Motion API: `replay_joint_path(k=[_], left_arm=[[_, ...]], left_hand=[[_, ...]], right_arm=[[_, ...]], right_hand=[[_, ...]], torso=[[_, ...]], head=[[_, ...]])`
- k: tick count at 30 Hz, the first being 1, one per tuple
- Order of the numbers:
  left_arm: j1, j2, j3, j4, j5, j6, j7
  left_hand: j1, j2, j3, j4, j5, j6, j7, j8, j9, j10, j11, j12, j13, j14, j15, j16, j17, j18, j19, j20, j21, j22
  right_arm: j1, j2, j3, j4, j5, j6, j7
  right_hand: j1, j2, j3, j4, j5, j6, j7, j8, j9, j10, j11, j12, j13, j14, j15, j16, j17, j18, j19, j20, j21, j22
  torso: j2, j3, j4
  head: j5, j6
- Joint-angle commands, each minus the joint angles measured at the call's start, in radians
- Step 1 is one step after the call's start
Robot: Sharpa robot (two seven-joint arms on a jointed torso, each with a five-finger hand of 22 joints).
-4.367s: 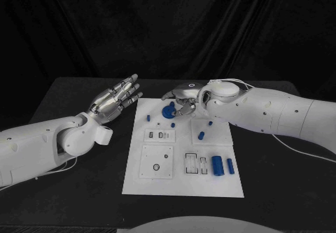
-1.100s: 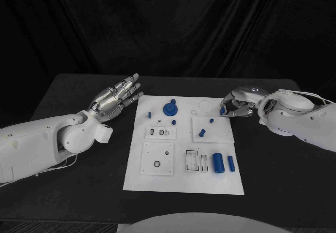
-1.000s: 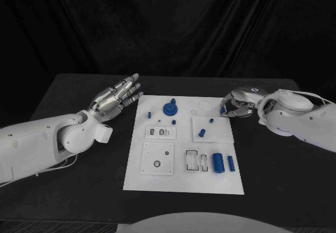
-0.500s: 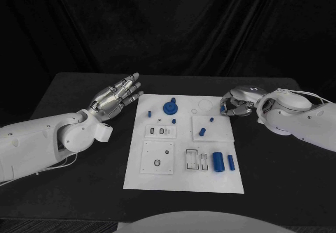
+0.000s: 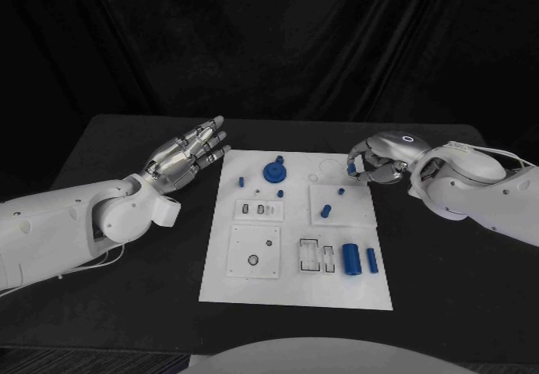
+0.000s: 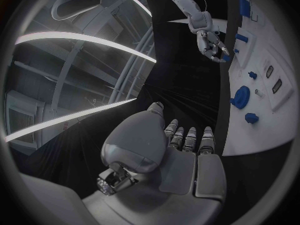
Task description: Assemble the parts on the task board
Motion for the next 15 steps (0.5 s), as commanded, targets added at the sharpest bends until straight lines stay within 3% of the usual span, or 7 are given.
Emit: replay_joint_path(k=[1, 5, 8, 12, 15], left_arm=[[-0.002, 0.001, 0.001, 0.001, -0.002, 0.013, 0.009], [-0.003, 0.005, 0.001, -0.002, -0.002, 0.014, 0.008], [-0.003, 0.010, 0.001, -0.002, -0.002, 0.016, 0.009], [-0.003, 0.013, 0.001, -0.001, -0.002, 0.015, 0.008], [-0.003, 0.013, 0.001, 0.000, -0.002, 0.015, 0.007]], left_hand=[[0.009, 0.002, 0.007, -0.001, 0.006, -0.001, 0.004, 0.007, 0.001, 0.000, 0.005, 0.000, 0.000, -0.002, 0.005, -0.004, -0.001, 0.005, 0.001, 0.008, -0.006, -0.002], [0.009, 0.002, 0.007, -0.001, 0.006, -0.001, 0.004, 0.007, 0.001, 0.000, 0.005, 0.000, 0.000, -0.002, 0.005, -0.004, -0.001, 0.005, 0.001, 0.008, -0.006, -0.002], [0.009, 0.002, 0.007, -0.001, 0.006, -0.001, 0.004, 0.007, 0.001, 0.000, 0.005, 0.000, 0.000, -0.002, 0.005, -0.004, -0.001, 0.005, 0.001, 0.008, -0.006, -0.002], [0.009, 0.002, 0.007, -0.001, 0.006, -0.001, 0.005, 0.007, 0.001, 0.000, 0.006, 0.000, 0.000, -0.002, 0.005, -0.004, -0.001, 0.005, 0.001, 0.008, -0.006, -0.002], [0.009, 0.002, 0.007, -0.001, 0.006, -0.001, 0.005, 0.007, 0.001, 0.000, 0.006, 0.000, 0.000, -0.002, 0.005, -0.004, -0.001, 0.005, 0.001, 0.008, -0.006, -0.002]], right_arm=[[0.017, 0.001, 0.002, 0.054, 0.000, -0.066, -0.008], [0.032, 0.042, 0.002, 0.102, 0.001, -0.053, -0.006], [0.033, 0.080, 0.002, 0.110, 0.001, -0.031, -0.004], [0.016, 0.133, 0.002, 0.106, 0.001, -0.010, -0.002], [0.001, 0.168, 0.002, 0.098, 0.001, -0.001, -0.002]], right_hand=[[-0.007, 0.002, -0.005, 0.004, -0.007, 0.010, 0.000, 0.015, 0.035, 0.104, -0.002, 0.003, 0.263, 0.092, 0.000, -0.003, 0.209, 0.006, 0.063, -0.005, -0.006, 0.235], [-0.008, 0.002, -0.005, 0.004, -0.008, 0.016, -0.001, 0.019, 0.036, 0.104, -0.001, 0.003, 0.263, 0.091, 0.000, -0.006, 0.204, 0.006, 0.063, -0.005, -0.006, 0.235], [-0.010, 0.002, -0.004, 0.004, -0.007, 0.019, -0.001, 0.020, 0.036, 0.104, 0.001, 0.003, 0.263, 0.090, 0.001, -0.010, 0.197, 0.007, 0.061, -0.004, -0.009, 0.234], [-0.011, 0.001, -0.003, 0.003, -0.002, 0.020, -0.001, 0.021, 0.036, 0.104, 0.005, 0.003, 0.263, 0.089, 0.004, -0.014, 0.192, 0.008, 0.058, -0.003, -0.016, 0.231], [-0.012, -0.001, -0.001, 0.001, 0.005, 0.021, 0.001, 0.021, 0.036, 0.104, 0.010, 0.003, 0.263, 0.088, 0.008, -0.016, 0.188, 0.009, 0.056, 0.000, -0.020, 0.230]], torso=[[-0.001, 0.0000, -0.0005], [-0.001, 0.0002, -0.0027], [-0.001, -0.0005, -0.0014], [0.001, 0.0001, 0.0010], [-0.001, -0.0020, 0.0003]], head=[[0.003, -0.004], [0.002, -0.004], [0.007, -0.003], [0.013, -0.001], [0.016, -0.003]])
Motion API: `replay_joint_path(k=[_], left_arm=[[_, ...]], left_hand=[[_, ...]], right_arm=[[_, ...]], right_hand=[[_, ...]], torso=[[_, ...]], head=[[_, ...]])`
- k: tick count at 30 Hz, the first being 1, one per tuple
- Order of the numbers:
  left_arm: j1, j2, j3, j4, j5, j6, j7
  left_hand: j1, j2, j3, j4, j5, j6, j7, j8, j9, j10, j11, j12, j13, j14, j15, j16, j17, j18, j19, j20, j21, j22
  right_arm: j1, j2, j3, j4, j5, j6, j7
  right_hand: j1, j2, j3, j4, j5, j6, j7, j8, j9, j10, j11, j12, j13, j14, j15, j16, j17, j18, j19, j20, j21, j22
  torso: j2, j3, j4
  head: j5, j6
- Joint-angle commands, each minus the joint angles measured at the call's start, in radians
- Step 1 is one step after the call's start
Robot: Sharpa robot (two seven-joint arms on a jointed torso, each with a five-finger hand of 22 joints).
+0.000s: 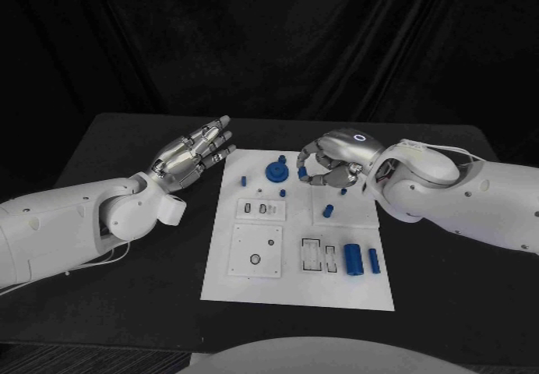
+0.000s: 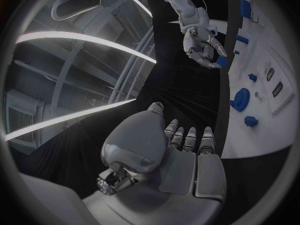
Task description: Assemble the parts on the task board
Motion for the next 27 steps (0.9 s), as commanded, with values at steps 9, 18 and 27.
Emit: replay_joint_path(k=[9, 18, 27], left_arm=[[-0.001, 0.004, 0.001, 0.005, -0.002, 0.010, 0.007], [-0.001, 0.009, 0.001, 0.004, -0.002, 0.011, 0.006], [-0.001, 0.010, 0.001, 0.002, -0.002, 0.012, 0.002]], left_hand=[[0.009, 0.002, 0.008, -0.001, 0.007, 0.000, 0.006, 0.007, 0.001, 0.001, 0.006, 0.001, 0.000, -0.002, 0.005, -0.004, -0.002, 0.005, 0.001, 0.009, -0.006, -0.002], [0.010, 0.001, 0.009, -0.001, 0.007, 0.000, 0.006, 0.007, 0.002, 0.001, 0.007, 0.001, 0.000, -0.002, 0.005, -0.004, -0.002, 0.006, 0.001, 0.009, -0.006, -0.002], [0.010, 0.001, 0.009, -0.001, 0.007, 0.000, 0.006, 0.007, 0.002, 0.001, 0.007, 0.001, 0.000, -0.002, 0.005, -0.004, -0.002, 0.006, 0.001, 0.009, -0.006, -0.002]], right_arm=[[-0.034, 0.088, 0.000, -0.027, -0.001, 0.059, -0.024], [-0.043, 0.114, 0.000, -0.049, -0.027, 0.090, -0.055], [-0.058, 0.122, 0.000, -0.057, -0.030, 0.104, -0.076]], right_hand=[[-0.016, -0.005, 0.004, -0.003, 0.022, 0.018, 0.001, 0.020, 0.035, 0.104, 0.018, 0.003, 0.263, 0.087, 0.015, -0.007, 0.184, 0.010, 0.054, 0.006, -0.011, 0.227], [-0.020, -0.009, 0.004, -0.003, 0.026, 0.014, 0.004, 0.016, 0.033, 0.104, 0.021, 0.003, 0.263, 0.087, 0.017, -0.009, 0.182, 0.011, 0.052, 0.008, -0.015, 0.226], [-0.022, -0.011, 0.007, -0.005, 0.031, 0.009, 0.007, 0.011, 0.030, 0.104, 0.024, 0.003, 0.263, 0.086, 0.020, -0.011, 0.178, 0.013, 0.049, 0.011, -0.021, 0.224]], torso=[[0.001, -0.0025, 0.0093], [0.002, -0.0035, 0.0071], [0.000, -0.0031, 0.0035]], head=[[-0.005, 0.000], [-0.008, -0.001], [-0.004, -0.008]])
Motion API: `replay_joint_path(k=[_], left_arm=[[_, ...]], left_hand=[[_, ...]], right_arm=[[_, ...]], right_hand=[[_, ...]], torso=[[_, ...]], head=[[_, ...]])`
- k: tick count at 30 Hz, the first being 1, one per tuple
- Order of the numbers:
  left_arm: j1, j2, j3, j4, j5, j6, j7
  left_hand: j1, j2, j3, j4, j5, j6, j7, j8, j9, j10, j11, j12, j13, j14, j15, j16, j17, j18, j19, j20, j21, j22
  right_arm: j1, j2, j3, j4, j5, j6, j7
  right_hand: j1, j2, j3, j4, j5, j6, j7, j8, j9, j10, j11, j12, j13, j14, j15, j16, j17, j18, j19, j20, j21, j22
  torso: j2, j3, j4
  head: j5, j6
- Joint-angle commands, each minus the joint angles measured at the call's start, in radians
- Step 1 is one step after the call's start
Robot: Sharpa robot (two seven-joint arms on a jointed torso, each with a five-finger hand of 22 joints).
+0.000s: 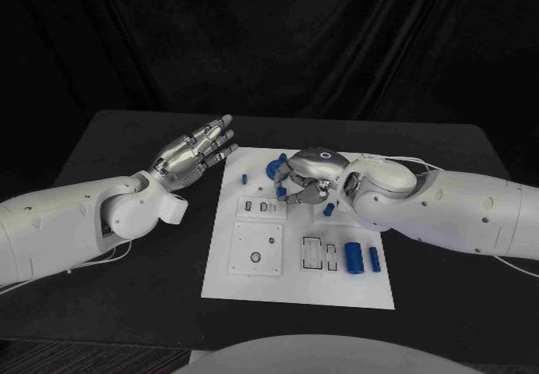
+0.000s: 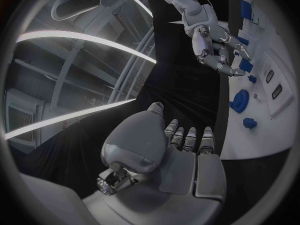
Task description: Assemble the parts on the task board
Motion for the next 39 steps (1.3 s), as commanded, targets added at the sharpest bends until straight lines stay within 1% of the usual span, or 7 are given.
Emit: replay_joint_path(k=[1, 7, 19, 23, 28, 36, 39], left_arm=[[-0.001, 0.002, 0.001, 0.000, -0.002, 0.012, 0.008], [-0.001, 0.006, 0.001, -0.002, -0.002, 0.015, 0.006], [-0.001, 0.009, 0.001, -0.007, -0.002, 0.018, 0.004], [-0.001, 0.010, 0.001, -0.008, -0.002, 0.019, 0.003], [-0.001, 0.011, 0.001, -0.010, -0.002, 0.019, 0.002], [-0.001, 0.013, 0.001, -0.015, -0.002, 0.021, 0.002], [-0.001, 0.014, 0.001, -0.016, -0.002, 0.022, 0.001]], left_hand=[[0.010, 0.001, 0.006, 0.002, 0.003, 0.000, 0.006, 0.004, 0.001, 0.001, 0.007, 0.001, 0.000, -0.002, 0.006, -0.004, -0.001, 0.006, 0.001, 0.009, -0.006, -0.002], [0.010, 0.001, 0.007, 0.001, 0.004, 0.001, 0.007, 0.004, 0.001, 0.001, 0.007, 0.001, 0.000, -0.002, 0.006, -0.004, -0.001, 0.006, 0.001, 0.010, -0.006, -0.002], [0.010, 0.001, 0.008, 0.001, 0.004, 0.001, 0.008, 0.004, 0.001, 0.001, 0.008, 0.000, 0.000, -0.002, 0.006, -0.004, -0.001, 0.006, 0.001, 0.010, -0.006, -0.002], [0.010, 0.001, 0.008, 0.001, 0.004, 0.001, 0.008, 0.004, 0.001, 0.001, 0.008, 0.000, 0.000, -0.002, 0.006, -0.004, -0.001, 0.006, 0.001, 0.010, -0.006, -0.002], [0.010, 0.001, 0.008, 0.001, 0.004, 0.001, 0.008, 0.004, 0.001, 0.001, 0.008, 0.000, 0.000, -0.002, 0.006, -0.004, -0.001, 0.006, 0.001, 0.010, -0.006, -0.002], [0.011, 0.002, 0.009, 0.001, 0.005, 0.002, 0.009, 0.005, 0.001, 0.000, 0.008, 0.000, 0.000, -0.002, 0.006, -0.004, -0.001, 0.006, 0.001, 0.010, -0.006, -0.002], [0.011, 0.002, 0.009, 0.001, 0.005, 0.002, 0.009, 0.005, 0.001, 0.000, 0.008, 0.000, 0.000, -0.002, 0.006, -0.004, -0.001, 0.006, 0.001, 0.010, -0.006, -0.002]], right_arm=[[-0.007, 0.004, 0.001, -0.004, -0.014, 0.024, -0.040], [-0.017, 0.012, 0.001, -0.017, -0.014, 0.041, -0.051], [-0.031, 0.024, 0.001, -0.025, -0.014, 0.050, -0.053], [-0.032, 0.027, 0.001, -0.026, -0.014, 0.060, -0.056], [-0.034, 0.028, 0.001, -0.026, -0.014, 0.071, -0.058], [-0.037, 0.033, 0.001, -0.029, -0.014, 0.085, -0.061], [-0.038, 0.034, 0.001, -0.030, -0.014, 0.090, -0.063]], right_hand=[[-0.009, 0.003, 0.005, 0.000, 0.005, 0.002, 0.001, 0.000, 0.029, 0.108, 0.007, 0.003, 0.263, 0.086, 0.006, -0.007, 0.178, 0.013, 0.046, 0.008, -0.006, 0.224], [-0.009, 0.002, 0.007, -0.002, 0.009, -0.001, 0.003, -0.003, 0.028, 0.108, 0.008, 0.003, 0.263, 0.085, 0.008, -0.010, 0.172, 0.015, 0.042, 0.010, -0.014, 0.221], [-0.012, -0.001, 0.010, -0.004, 0.007, -0.008, 0.006, -0.008, 0.025, 0.108, 0.011, 0.003, 0.263, 0.084, 0.010, -0.014, 0.167, 0.017, 0.038, 0.012, -0.022, 0.218], [-0.012, -0.001, 0.011, -0.005, 0.006, -0.011, 0.007, -0.010, 0.024, 0.108, 0.012, 0.003, 0.263, 0.083, 0.011, -0.017, 0.162, 0.018, 0.035, 0.013, -0.027, 0.216], [-0.015, -0.002, 0.015, -0.008, 0.004, -0.021, 0.011, -0.018, 0.020, 0.108, 0.014, 0.003, 0.263, 0.079, 0.013, -0.028, 0.144, 0.023, 0.027, 0.016, -0.044, 0.211], [-0.029, -0.008, 0.027, -0.011, -0.025, -0.066, 0.025, -0.067, -0.011, 0.108, 0.019, 0.003, 0.263, 0.076, 0.018, -0.035, 0.132, 0.026, 0.021, 0.022, -0.058, 0.206], [-0.035, -0.010, 0.029, -0.013, -0.066, -0.073, 0.028, -0.086, -0.025, 0.108, 0.020, 0.003, 0.263, 0.076, 0.019, -0.035, 0.132, 0.026, 0.021, 0.023, -0.061, 0.206]], torso=[[-0.001, 0.0011, -0.0014], [0.000, 0.0035, -0.0012], [0.000, 0.0029, 0.0016], [0.000, 0.0033, -0.0008], [0.000, 0.0029, 0.0004], [0.000, 0.0024, 0.0005], [0.000, 0.0025, -0.0001]], head=[[-0.001, -0.002], [-0.001, -0.002], [-0.002, -0.007], [0.000, -0.007], [-0.001, -0.009], [-0.002, -0.010], [-0.002, -0.011]])
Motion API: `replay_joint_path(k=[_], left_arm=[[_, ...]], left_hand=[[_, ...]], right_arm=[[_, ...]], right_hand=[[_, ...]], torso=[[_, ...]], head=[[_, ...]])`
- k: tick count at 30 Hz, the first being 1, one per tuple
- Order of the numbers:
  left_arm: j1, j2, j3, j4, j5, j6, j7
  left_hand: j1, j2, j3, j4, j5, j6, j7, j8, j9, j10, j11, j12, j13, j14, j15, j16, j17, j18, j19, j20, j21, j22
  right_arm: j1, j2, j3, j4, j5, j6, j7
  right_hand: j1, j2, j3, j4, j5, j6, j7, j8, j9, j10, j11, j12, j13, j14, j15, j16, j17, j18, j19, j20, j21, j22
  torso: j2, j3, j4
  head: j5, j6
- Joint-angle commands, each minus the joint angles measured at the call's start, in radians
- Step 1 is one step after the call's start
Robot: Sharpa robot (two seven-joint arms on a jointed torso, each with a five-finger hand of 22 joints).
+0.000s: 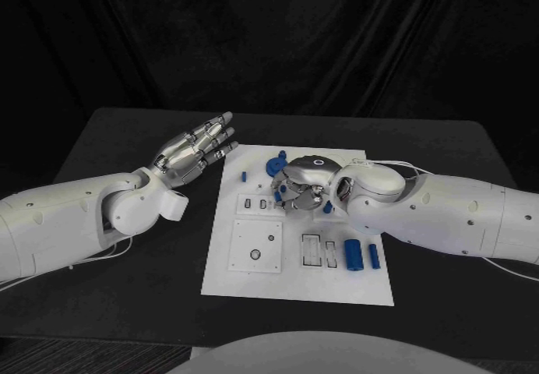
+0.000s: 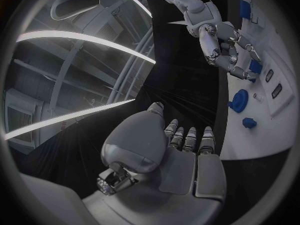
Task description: Assemble the parts on the task board
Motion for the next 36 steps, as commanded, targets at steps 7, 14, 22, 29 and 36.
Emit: replay_joint_path(k=[7, 14, 22, 29, 36], left_arm=[[-0.001, 0.002, 0.001, -0.001, -0.002, 0.016, 0.009], [-0.001, 0.002, 0.001, -0.001, -0.002, 0.017, 0.008], [-0.001, -0.005, 0.001, 0.009, -0.035, -0.063, 0.033], [0.004, -0.037, 0.001, 0.047, -0.205, -0.260, 0.086], [0.020, -0.078, 0.002, 0.107, -0.351, -0.520, 0.118]], left_hand=[[0.011, 0.002, 0.007, -0.002, 0.005, -0.002, 0.005, 0.005, 0.001, 0.000, 0.008, 0.000, 0.000, -0.002, 0.006, -0.004, -0.001, 0.006, -0.003, 0.007, -0.006, -0.001], [0.011, 0.002, 0.007, -0.002, 0.005, -0.004, 0.005, 0.004, 0.001, 0.000, 0.008, 0.000, 0.000, -0.002, 0.006, -0.004, -0.001, 0.006, -0.003, 0.007, -0.006, -0.001], [0.017, -0.015, 0.002, -0.014, 0.002, 0.006, 0.010, 0.009, 0.002, 0.001, 0.012, 0.003, 0.001, -0.002, 0.005, -0.004, -0.001, 0.007, -0.003, 0.010, -0.006, -0.001], [0.062, -0.083, -0.020, -0.079, -0.001, 0.048, 0.041, 0.026, 0.007, 0.026, 0.050, 0.054, 0.015, -0.002, -0.017, -0.004, -0.001, 0.012, 0.003, 0.012, -0.002, 0.003], [0.125, -0.150, -0.057, -0.088, -0.104, 0.185, 0.082, 0.072, 0.022, 0.303, 0.150, 0.452, 0.096, 0.253, 0.052, 0.173, 0.074, 0.013, 0.161, 0.066, 0.098, 0.057]], right_arm=[[-0.005, 0.002, -0.001, -0.003, -0.008, 0.035, -0.027], [-0.006, 0.000, -0.001, -0.004, -0.008, 0.025, -0.019], [-0.001, -0.030, -0.001, 0.023, -0.008, -0.081, 0.022], [0.070, -0.120, 0.000, 0.126, 0.003, -0.217, 0.067], [0.161, -0.236, 0.000, 0.230, 0.077, -0.322, 0.112]], right_hand=[[-0.024, -0.007, -0.010, 0.000, -0.146, -0.072, 0.008, -0.073, -0.054, 0.102, 0.007, 0.003, 0.263, 0.075, 0.004, -0.007, 0.125, 0.010, 0.025, 0.006, -0.011, 0.206], [-0.029, -0.018, -0.043, 0.006, -0.236, -0.126, 0.006, -0.123, -0.110, 0.102, 0.004, 0.003, 0.263, 0.073, 0.002, -0.012, 0.116, 0.011, 0.025, 0.003, -0.018, 0.205], [0.004, -0.081, -0.095, 0.159, -0.325, -0.208, 0.003, -0.170, -0.210, 0.100, 0.001, 0.001, 0.261, 0.072, -0.003, -0.016, 0.106, 0.012, 0.026, 0.000, -0.025, 0.205], [-0.012, -0.088, -0.115, 0.211, -0.336, -0.174, 0.001, -0.159, -0.223, 0.100, -0.001, 0.001, 0.260, 0.072, -0.003, -0.015, 0.105, 0.011, 0.028, -0.002, -0.022, 0.206], [-0.023, -0.059, -0.104, 0.206, -0.333, -0.149, 0.004, -0.146, -0.231, 0.102, 0.000, 0.003, 0.263, 0.074, -0.003, -0.011, 0.111, 0.009, 0.032, -0.002, -0.015, 0.209]], torso=[[0.000, 0.0002, -0.0001], [0.000, 0.0004, -0.0002], [-0.001, 0.0005, -0.0011], [-0.002, 0.0020, -0.0012], [-0.002, 0.0044, -0.0019]], head=[[0.000, -0.003], [-0.001, -0.005], [0.010, 0.016], [0.017, 0.035], [0.028, 0.064]])
